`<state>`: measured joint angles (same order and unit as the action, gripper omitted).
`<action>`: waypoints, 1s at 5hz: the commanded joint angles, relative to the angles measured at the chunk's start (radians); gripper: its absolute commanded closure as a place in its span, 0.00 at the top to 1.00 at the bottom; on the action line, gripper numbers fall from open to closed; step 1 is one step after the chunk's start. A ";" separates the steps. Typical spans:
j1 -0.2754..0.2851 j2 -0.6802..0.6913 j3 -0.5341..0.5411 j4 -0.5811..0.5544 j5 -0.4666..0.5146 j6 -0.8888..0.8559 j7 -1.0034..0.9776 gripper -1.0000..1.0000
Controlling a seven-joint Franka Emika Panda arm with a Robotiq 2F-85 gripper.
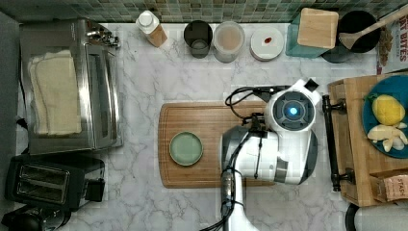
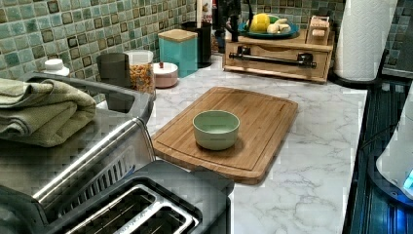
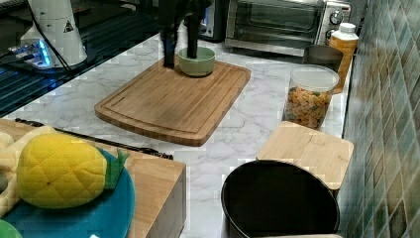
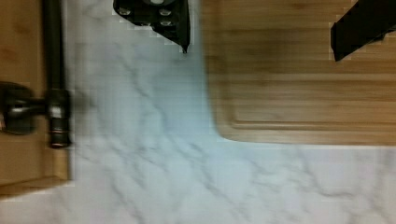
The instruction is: Open the drawer.
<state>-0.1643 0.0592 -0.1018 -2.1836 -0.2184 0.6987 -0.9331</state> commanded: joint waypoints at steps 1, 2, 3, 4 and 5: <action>-0.081 0.031 -0.107 -0.021 -0.017 0.148 -0.230 1.00; -0.119 0.086 -0.119 0.027 -0.007 0.146 -0.325 1.00; -0.140 0.128 -0.134 0.044 0.034 0.190 -0.395 1.00; -0.158 0.162 -0.140 0.065 0.043 0.187 -0.405 1.00; -0.176 0.176 -0.143 0.034 0.045 0.246 -0.394 1.00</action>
<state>-0.3264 0.2336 -0.2373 -2.1895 -0.1887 0.8975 -1.2734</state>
